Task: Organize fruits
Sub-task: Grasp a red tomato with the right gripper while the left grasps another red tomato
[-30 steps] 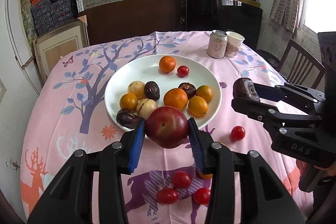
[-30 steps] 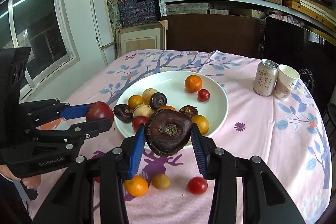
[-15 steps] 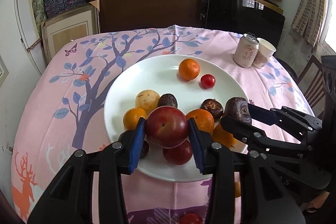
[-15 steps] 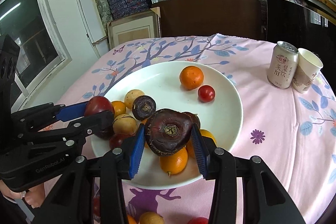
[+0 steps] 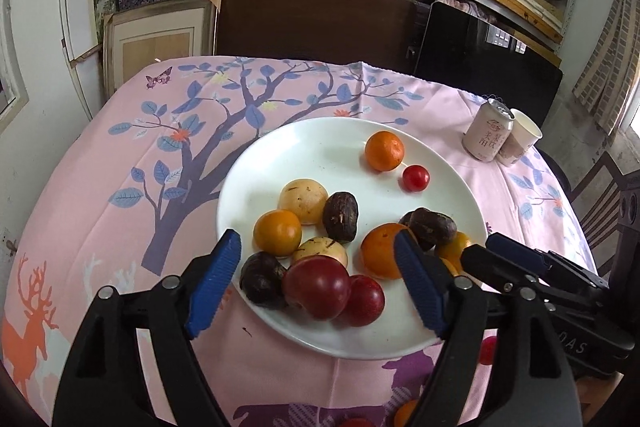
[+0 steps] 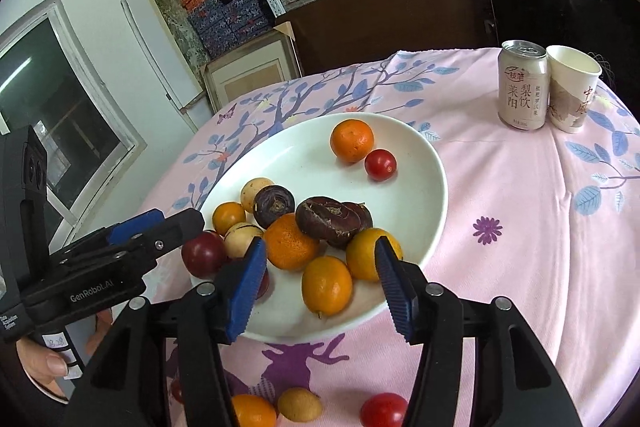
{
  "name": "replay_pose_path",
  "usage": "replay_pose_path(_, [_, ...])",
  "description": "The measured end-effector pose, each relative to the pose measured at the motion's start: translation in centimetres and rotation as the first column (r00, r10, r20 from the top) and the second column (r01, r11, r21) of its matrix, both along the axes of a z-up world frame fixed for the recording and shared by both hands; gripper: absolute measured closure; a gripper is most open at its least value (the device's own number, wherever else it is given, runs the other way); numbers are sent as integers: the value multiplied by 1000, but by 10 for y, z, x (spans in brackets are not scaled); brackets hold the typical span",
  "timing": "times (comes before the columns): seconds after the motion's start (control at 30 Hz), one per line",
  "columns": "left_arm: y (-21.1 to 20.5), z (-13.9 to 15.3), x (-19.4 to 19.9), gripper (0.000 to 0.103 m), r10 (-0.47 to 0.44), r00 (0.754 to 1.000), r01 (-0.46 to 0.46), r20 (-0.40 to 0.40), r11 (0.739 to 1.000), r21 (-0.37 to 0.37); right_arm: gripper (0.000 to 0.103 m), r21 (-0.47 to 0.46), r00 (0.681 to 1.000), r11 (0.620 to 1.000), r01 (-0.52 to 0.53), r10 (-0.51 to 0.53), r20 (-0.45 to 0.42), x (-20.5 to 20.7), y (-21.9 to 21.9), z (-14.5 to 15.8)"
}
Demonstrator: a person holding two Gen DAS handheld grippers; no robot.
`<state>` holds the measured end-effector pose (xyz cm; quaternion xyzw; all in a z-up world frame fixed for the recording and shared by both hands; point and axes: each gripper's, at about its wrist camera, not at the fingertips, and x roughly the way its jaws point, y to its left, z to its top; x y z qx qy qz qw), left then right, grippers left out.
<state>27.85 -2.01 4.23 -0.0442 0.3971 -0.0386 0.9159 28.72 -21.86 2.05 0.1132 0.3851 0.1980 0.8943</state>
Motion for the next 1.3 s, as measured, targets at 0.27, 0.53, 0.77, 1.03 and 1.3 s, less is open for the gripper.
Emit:
replay_pose_path(0.27, [14, -6, -40, 10, 16, 1000, -16, -3, 1000, 19, 39, -89, 998, 994, -62, 62, 0, -51, -4, -4])
replay_pose_path(0.53, [27, -26, -68, 8, 2, 999, -2, -49, 1000, 11, 38, -172, 987, 972, -160, 156, -36, -107, 16, -17])
replay_pose_path(0.77, [33, -32, -79, 8, -13, 999, 14, -40, 999, 47, 39, -243, 957, 925, -291, 280, -80, -141, 71, -31])
replay_pose_path(1.03, [47, -34, -91, 8, -62, 996, 64, -63, 997, 36, 74, -334, 959, 899, -282, 273, -77, -140, 103, -45])
replay_pose_path(1.3, [40, -49, -111, 8, -178, 976, 182, -128, 983, 20, 75, -184, 975, 957, -223, 218, -46, -145, 58, -39])
